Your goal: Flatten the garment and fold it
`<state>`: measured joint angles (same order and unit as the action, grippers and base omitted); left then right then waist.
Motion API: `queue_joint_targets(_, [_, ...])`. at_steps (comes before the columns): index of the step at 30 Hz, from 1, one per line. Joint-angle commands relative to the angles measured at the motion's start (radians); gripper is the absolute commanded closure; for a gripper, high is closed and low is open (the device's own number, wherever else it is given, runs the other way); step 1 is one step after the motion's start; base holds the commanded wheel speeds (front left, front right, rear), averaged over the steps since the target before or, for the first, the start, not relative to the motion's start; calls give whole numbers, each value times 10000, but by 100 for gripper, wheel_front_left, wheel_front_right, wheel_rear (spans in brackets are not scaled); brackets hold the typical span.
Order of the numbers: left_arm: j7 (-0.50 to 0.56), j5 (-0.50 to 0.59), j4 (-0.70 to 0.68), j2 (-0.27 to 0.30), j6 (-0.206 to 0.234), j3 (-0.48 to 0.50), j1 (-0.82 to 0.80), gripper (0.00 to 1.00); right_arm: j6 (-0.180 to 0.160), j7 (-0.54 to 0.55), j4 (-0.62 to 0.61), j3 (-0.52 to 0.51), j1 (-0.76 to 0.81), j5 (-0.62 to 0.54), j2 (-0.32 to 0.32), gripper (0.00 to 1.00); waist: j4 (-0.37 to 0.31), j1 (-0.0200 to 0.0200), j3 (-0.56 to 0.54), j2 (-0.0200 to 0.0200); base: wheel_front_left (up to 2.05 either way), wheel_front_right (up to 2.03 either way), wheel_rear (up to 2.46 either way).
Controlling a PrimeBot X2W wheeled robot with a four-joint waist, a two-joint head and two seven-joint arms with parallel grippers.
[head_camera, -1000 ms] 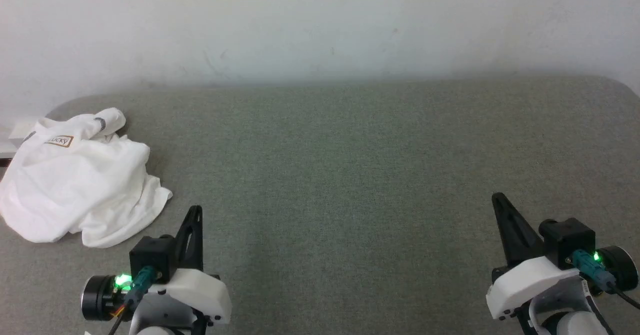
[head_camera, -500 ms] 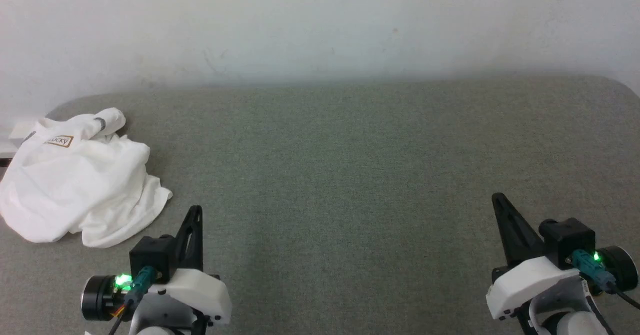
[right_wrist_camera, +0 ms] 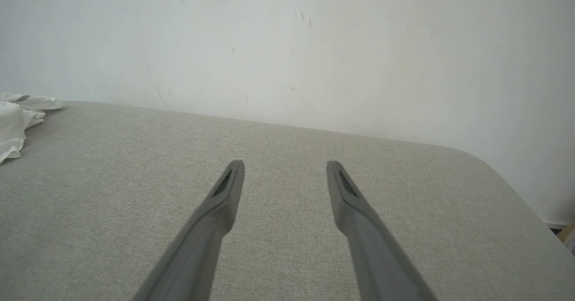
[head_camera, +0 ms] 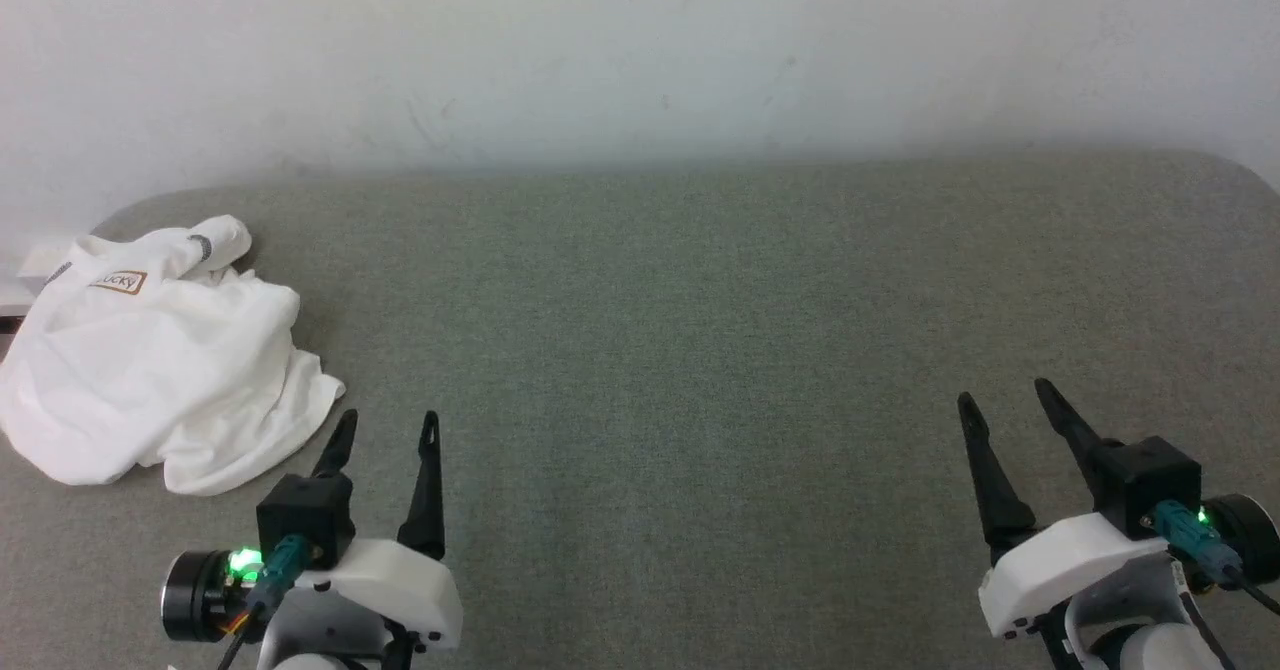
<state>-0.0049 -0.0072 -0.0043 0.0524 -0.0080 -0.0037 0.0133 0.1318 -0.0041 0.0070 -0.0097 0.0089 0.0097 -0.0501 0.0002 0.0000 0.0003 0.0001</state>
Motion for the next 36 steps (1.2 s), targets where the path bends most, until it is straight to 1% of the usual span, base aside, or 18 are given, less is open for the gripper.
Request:
queue_joint_targets(1, [-115,-80,-48,3,-58,62,67,0,-1,-125,19,-95,34,100,0,0,1,0,1,-1,0,0,0])
queue_joint_targets(28, [-659,-334,-249,-5,-320,369,332,0,-3,-668,193,-748,127,408,0,0,-7,0,17,-1,0,0,0])
queue_joint_targets(36, [-825,-439,-297,-7,-400,446,386,0,-4,-834,223,-919,165,426,0,0,84,0,48,-1,0,0,0])
